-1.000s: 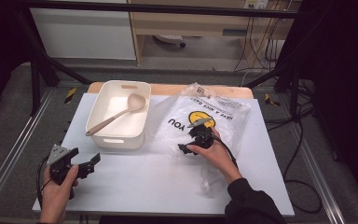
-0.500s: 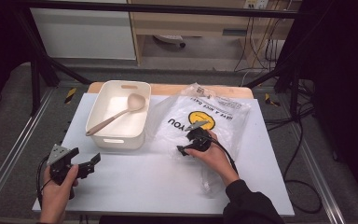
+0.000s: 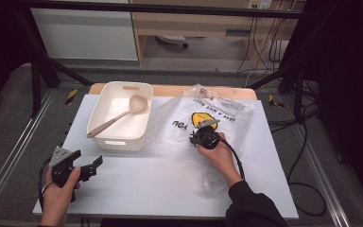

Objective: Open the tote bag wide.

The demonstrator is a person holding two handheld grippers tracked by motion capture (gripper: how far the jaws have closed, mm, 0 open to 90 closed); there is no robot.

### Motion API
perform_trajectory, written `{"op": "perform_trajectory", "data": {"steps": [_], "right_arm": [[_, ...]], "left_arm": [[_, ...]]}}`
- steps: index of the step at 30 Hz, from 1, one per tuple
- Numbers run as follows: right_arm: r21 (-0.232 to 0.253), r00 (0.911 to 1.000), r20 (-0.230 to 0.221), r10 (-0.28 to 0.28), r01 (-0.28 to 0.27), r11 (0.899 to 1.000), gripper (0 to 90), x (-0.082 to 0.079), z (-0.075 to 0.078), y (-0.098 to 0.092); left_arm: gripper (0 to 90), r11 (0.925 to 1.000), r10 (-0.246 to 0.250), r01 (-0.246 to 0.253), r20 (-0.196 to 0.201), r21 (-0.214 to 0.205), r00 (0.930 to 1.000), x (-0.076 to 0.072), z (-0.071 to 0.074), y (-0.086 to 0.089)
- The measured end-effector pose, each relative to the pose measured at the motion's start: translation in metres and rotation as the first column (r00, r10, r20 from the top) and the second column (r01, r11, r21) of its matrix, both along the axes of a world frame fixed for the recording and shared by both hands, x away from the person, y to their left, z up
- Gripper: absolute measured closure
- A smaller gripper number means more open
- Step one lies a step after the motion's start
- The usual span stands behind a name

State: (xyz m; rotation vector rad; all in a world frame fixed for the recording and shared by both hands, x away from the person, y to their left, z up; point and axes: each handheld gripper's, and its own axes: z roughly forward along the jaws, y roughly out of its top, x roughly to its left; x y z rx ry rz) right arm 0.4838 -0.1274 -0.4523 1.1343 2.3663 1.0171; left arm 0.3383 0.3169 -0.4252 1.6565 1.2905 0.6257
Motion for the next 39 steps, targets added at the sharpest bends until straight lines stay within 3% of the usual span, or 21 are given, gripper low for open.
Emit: {"op": "perform_trajectory", "data": {"steps": [2, 5, 13, 21, 30, 34, 39], "right_arm": [[0.019, 0.9999, 0.002, -0.015, 0.015, 1.000, 89.6, 0.002, -0.001, -0.003], [0.076, 0.9994, -0.022, -0.028, 0.030, 0.997, 90.0, 0.004, -0.003, -0.007], [0.170, 0.9990, -0.001, -0.046, 0.045, 0.985, 90.0, -0.010, 0.018, -0.011], [0.175, 0.9967, 0.013, -0.080, 0.076, 0.982, 90.0, -0.033, 0.036, -0.018], [0.190, 0.9950, 0.008, -0.100, 0.096, 0.977, 90.0, -0.043, 0.038, -0.033], [0.198, 0.9872, 0.005, -0.160, 0.156, 0.968, 90.0, -0.044, 0.037, -0.049], [0.223, 0.9669, 0.007, -0.255, 0.247, 0.943, 90.0, -0.049, 0.041, -0.069]], "left_arm": [[8.0, 1.0000, 0.001, -0.001, -0.001, -0.001, 1.0000, 0.000, 0.000, 0.000], [8.0, 1.0000, 0.003, -0.003, -0.002, -0.005, 1.0000, 0.000, -0.001, 0.000], [8.1, 1.0000, 0.001, -0.001, 0.005, -0.004, 1.0000, 0.000, 0.001, 0.000], [8.1, 1.0000, -0.006, 0.006, 0.005, -0.005, 1.0000, 0.000, 0.001, -0.001], [8.2, 0.9997, -0.023, 0.023, 0.005, 0.000, 0.9997, 0.002, 0.002, -0.003], [8.2, 0.9995, -0.032, 0.032, 0.001, 0.007, 0.9995, 0.003, 0.001, -0.004], [8.4, 0.9996, -0.029, 0.029, 0.008, 0.004, 0.9995, 0.001, 0.003, -0.003]]}}
